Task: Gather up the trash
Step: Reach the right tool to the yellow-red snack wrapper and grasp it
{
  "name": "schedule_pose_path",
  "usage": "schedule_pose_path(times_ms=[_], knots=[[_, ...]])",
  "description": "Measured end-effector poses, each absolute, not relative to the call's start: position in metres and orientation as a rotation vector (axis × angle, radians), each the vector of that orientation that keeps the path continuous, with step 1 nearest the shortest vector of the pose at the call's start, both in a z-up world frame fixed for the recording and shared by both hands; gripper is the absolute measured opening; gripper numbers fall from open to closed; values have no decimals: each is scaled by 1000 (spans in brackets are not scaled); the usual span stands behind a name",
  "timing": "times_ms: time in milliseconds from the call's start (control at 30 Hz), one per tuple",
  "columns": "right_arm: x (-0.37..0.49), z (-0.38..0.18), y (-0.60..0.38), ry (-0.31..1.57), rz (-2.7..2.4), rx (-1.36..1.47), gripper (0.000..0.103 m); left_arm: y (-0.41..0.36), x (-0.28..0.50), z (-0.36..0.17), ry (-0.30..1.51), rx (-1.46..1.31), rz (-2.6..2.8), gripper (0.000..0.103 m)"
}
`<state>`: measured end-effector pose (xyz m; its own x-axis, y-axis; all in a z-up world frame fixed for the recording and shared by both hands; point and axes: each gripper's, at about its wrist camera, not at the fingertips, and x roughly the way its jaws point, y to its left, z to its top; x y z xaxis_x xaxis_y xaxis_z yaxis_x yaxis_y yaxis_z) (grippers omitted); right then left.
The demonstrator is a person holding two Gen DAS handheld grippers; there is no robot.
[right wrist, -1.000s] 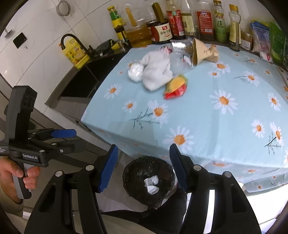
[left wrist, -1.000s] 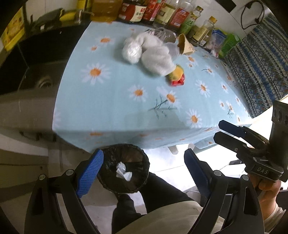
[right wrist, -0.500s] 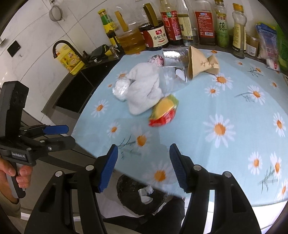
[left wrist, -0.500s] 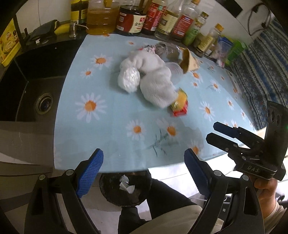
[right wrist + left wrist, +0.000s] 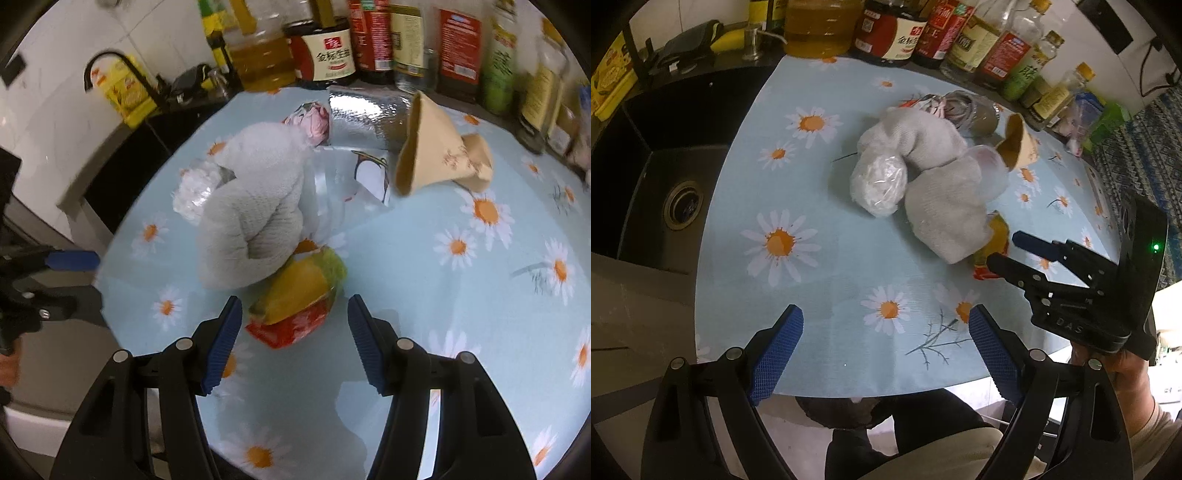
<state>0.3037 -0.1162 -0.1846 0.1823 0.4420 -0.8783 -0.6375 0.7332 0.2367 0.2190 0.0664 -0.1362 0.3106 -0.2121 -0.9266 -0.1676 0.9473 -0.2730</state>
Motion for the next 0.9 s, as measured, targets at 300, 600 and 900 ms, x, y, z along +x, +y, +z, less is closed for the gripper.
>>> schedule_pose_path(times_ms=[300,600,900], knots=[[310,-197,-101,1164,775,-300,60,70,224,-144,1283,-345,-17,88],[298,-197,-96,1116,771,-383,36,65,228,-143,1285,-340,-29,88],[299,-196,-113,1148,790,-285,33,58,230,-143,1293,-318,-41,88]])
